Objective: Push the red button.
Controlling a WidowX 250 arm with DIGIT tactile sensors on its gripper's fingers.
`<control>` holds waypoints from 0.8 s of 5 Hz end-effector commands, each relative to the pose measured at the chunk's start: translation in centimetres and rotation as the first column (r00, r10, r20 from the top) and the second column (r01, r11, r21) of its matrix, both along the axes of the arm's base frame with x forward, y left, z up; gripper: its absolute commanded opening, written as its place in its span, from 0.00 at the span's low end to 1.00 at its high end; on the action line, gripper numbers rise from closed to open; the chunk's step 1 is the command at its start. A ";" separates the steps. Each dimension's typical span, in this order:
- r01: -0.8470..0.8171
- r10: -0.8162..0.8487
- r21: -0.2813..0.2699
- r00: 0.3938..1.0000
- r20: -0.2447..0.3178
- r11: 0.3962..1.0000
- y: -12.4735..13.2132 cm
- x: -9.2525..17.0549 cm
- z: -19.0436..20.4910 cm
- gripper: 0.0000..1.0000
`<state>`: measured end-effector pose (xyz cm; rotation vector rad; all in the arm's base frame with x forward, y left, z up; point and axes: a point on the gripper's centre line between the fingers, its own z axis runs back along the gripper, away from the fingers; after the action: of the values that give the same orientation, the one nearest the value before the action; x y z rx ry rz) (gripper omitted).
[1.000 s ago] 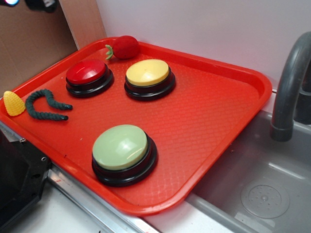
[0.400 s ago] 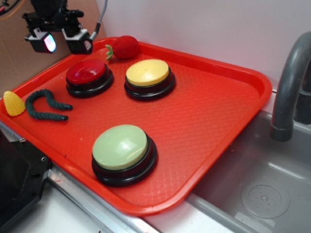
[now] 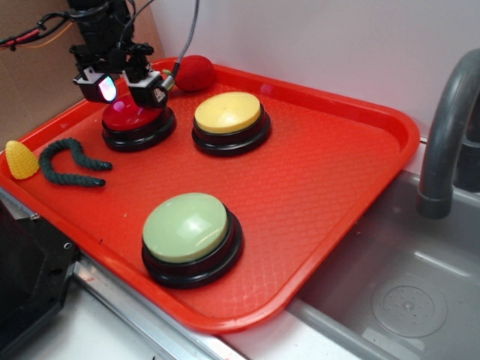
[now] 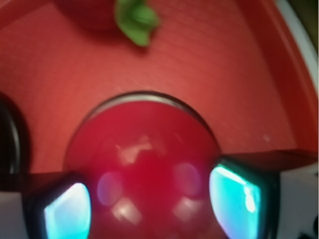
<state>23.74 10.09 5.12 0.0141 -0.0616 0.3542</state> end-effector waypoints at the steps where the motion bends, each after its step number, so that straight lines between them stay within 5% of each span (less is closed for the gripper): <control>1: 0.023 -0.023 0.019 1.000 -0.001 1.000 0.7 0.0 -0.1 1.00; 4: 0.052 -0.055 0.086 0.998 0.040 0.995 0.6 -0.1 5.1 1.00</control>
<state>23.19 10.14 8.49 0.0717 -0.0527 0.3048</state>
